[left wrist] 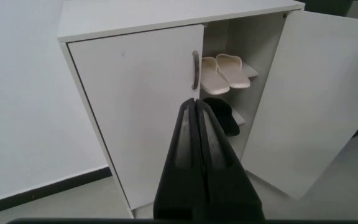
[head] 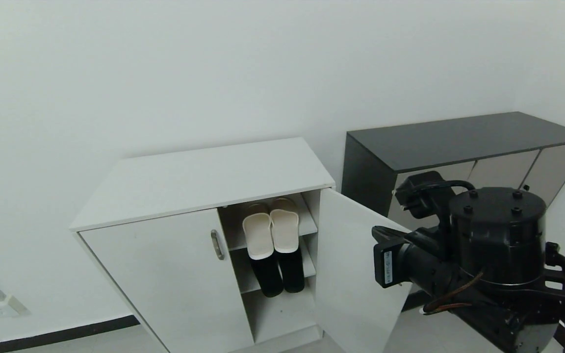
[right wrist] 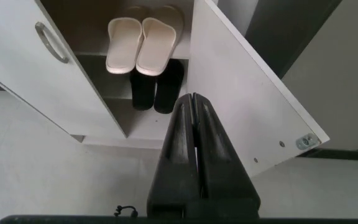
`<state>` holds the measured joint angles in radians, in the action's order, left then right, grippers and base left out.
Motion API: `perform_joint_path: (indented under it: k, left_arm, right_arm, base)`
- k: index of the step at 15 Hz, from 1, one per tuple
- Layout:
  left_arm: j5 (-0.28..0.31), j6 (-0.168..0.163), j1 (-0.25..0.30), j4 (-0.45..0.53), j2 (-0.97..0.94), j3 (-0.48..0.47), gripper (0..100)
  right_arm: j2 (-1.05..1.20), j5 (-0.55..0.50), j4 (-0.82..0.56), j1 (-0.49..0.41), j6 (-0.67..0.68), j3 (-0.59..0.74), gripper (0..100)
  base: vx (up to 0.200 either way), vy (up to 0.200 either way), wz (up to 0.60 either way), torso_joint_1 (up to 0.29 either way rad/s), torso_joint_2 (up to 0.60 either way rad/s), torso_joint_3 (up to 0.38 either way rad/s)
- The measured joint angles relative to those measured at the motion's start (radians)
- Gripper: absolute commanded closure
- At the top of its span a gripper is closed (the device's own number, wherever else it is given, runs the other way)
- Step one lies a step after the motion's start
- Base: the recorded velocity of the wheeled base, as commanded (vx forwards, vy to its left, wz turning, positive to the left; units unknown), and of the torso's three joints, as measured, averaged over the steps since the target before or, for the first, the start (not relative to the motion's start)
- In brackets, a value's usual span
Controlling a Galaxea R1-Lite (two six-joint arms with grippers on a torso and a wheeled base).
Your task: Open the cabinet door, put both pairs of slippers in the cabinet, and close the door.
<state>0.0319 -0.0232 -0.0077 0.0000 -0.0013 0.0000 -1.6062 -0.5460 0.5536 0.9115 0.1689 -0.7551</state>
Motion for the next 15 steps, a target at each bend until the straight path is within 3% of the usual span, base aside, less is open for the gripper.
perform_joint_path:
  k: [6, 9, 12, 15]
  left_arm:
    - [0.000, 0.000, 0.000, 0.000, 0.000, 0.000, 100]
    - [0.000, 0.000, 0.000, 0.000, 0.000, 0.000, 100]
    - [0.000, 0.000, -0.001, 0.000, 0.000, 0.000, 100]
    - [0.000, 0.000, 0.000, 0.000, 0.000, 0.000, 100]
  right_arm:
    - [0.000, -0.003, 0.000, -0.010, -0.017, 0.004, 100]
    - [0.000, -0.005, 0.000, -0.051, -0.049, -0.010, 100]
    - [-0.022, 0.003, -0.038, -0.140, -0.056, -0.096, 100]
    - [-0.070, 0.092, -0.116, -0.271, -0.048, -0.204, 100]
  base:
    - [-0.200, 0.000, 0.00, 0.001, 0.00, 0.001]
    - [0.000, 0.000, 0.00, 0.000, 0.00, 0.000]
    - [0.000, 0.000, 0.00, 0.000, 0.00, 0.000]
    - [0.000, 0.000, 0.00, 0.000, 0.00, 0.000]
